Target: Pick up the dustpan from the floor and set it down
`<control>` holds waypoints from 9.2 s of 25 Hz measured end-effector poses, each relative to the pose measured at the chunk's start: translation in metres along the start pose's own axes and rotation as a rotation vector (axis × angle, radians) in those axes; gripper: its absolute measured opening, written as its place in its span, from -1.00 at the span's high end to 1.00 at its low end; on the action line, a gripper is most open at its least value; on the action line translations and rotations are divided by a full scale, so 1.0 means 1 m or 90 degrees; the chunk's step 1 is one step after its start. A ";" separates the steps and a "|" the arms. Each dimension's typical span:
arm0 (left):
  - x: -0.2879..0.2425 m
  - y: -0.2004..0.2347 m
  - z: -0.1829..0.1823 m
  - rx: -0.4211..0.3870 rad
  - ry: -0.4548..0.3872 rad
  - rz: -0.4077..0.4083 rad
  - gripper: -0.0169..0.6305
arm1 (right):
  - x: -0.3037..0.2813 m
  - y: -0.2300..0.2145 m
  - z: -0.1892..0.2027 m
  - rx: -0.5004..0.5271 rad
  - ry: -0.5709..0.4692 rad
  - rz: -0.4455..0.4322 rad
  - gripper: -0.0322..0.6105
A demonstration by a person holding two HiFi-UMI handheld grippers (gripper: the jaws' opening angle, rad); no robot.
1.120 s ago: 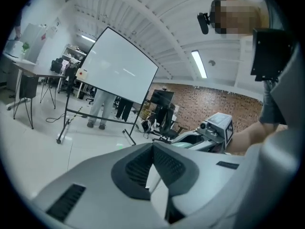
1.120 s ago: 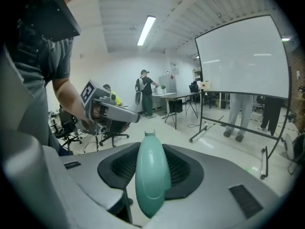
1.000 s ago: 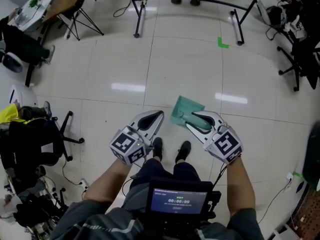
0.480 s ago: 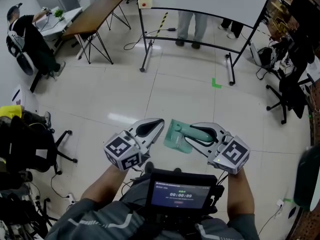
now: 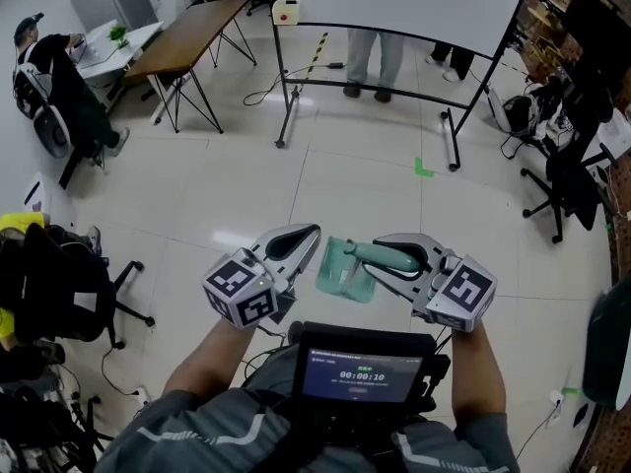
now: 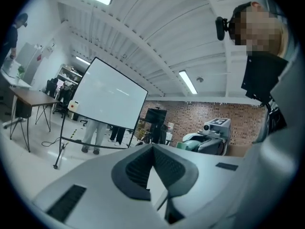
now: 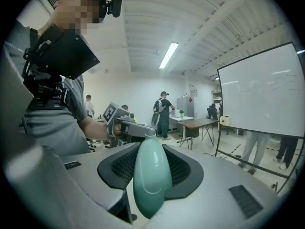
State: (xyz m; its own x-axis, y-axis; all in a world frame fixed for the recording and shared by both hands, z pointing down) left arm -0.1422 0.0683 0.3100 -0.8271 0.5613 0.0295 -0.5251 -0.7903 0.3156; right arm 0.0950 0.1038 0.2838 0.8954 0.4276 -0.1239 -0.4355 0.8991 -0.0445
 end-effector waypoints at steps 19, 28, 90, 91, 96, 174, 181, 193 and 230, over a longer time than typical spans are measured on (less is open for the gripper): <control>0.036 0.059 -0.017 -0.021 -0.020 0.021 0.87 | -0.058 -0.016 -0.004 -0.004 -0.024 0.044 0.40; 0.055 0.112 -0.031 -0.039 -0.025 0.073 0.87 | -0.111 -0.031 -0.012 0.028 -0.012 0.080 0.40; -0.440 0.487 0.061 -0.011 0.095 -0.022 0.87 | -0.193 -0.650 0.162 0.005 0.116 0.022 0.40; -0.445 0.502 0.078 -0.009 0.101 -0.009 0.87 | -0.202 -0.659 0.183 0.006 0.127 0.020 0.40; -0.459 0.548 0.161 0.017 0.154 -0.016 0.87 | -0.230 -0.682 0.288 -0.017 0.169 0.026 0.40; -0.384 0.350 -0.118 -0.102 -0.073 0.037 0.87 | -0.107 -0.518 -0.047 0.061 -0.128 0.316 0.84; -0.380 0.324 -0.122 -0.126 -0.096 0.004 0.87 | -0.097 -0.505 -0.054 0.074 -0.102 0.301 0.84; -0.368 0.262 -0.072 -0.129 -0.058 -0.083 0.87 | -0.061 -0.498 -0.008 0.025 -0.130 0.242 0.84; 0.207 -0.021 -0.031 -0.082 -0.129 0.079 0.87 | -0.066 0.214 -0.044 0.082 -0.117 0.375 0.84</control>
State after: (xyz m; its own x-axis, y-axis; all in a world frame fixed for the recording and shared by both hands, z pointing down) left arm -0.3083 0.1934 0.2796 -0.8370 0.4849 0.2536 -0.4535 -0.8740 0.1744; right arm -0.0618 0.2641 0.2386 0.5148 0.8534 0.0815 -0.8562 0.5070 0.0999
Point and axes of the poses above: the fingertips, and each gripper's own axes: x backward along the fingers, y to its left, z out of its underside, the point moved 10 cm from there along x, backward along the fingers, and after that the axes turned 7 degrees about -y, right-handed, at the moved point
